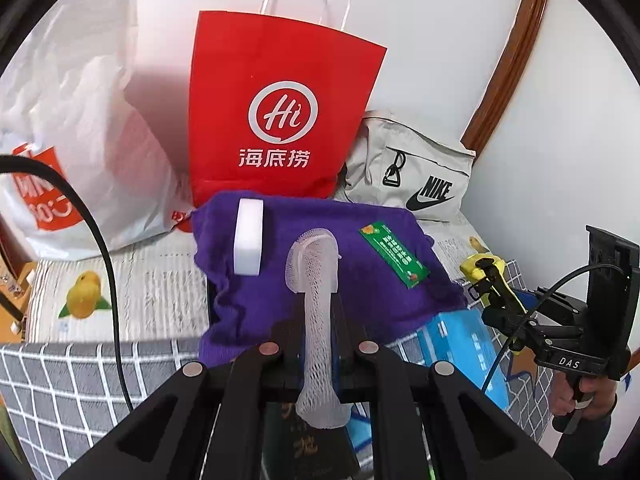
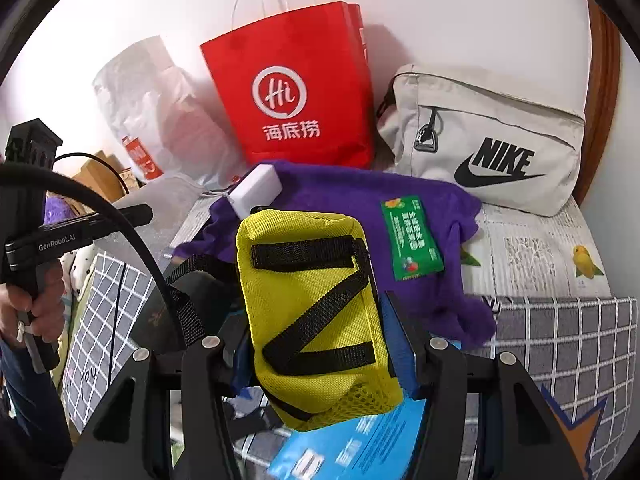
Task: Organize soft objects
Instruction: 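Release the yellow pouch with the right tool while the left tool lowers the white mesh bag onto the towel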
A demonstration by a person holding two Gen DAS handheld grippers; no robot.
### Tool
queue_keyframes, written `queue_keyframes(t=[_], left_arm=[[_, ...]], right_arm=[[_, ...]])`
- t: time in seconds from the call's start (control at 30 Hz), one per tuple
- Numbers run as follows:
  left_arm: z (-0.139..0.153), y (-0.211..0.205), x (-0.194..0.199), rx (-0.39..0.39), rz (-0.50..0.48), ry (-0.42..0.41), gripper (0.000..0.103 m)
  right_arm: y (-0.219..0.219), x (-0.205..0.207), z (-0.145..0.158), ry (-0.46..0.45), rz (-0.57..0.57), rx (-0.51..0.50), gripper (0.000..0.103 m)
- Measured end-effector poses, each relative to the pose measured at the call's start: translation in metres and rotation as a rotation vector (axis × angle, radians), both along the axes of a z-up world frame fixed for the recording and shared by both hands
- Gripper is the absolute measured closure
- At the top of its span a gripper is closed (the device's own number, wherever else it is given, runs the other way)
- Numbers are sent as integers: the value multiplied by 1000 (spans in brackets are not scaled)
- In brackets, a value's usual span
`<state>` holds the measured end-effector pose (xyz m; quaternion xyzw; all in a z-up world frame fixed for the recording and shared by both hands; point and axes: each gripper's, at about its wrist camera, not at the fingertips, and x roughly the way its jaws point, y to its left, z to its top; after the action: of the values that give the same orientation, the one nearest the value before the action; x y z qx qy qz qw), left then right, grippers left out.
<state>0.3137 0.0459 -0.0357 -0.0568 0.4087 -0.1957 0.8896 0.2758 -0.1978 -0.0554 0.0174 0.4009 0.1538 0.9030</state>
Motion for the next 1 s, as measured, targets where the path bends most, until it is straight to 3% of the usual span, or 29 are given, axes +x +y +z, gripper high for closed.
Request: queue_keyframes(t=[0.2,0.6,1.0], left_arm=[[-5,-4,22,-26,-16,12,94],[-19,-18,58,13,-44,31,94],[-45,-23,83,61,-57,88,94]], right_arm=[[-4,27,-3,10,-8,-10,47],[-9,76,-23,51,-32,-39,47],[-3,122,-64,187,-2,-99,47]])
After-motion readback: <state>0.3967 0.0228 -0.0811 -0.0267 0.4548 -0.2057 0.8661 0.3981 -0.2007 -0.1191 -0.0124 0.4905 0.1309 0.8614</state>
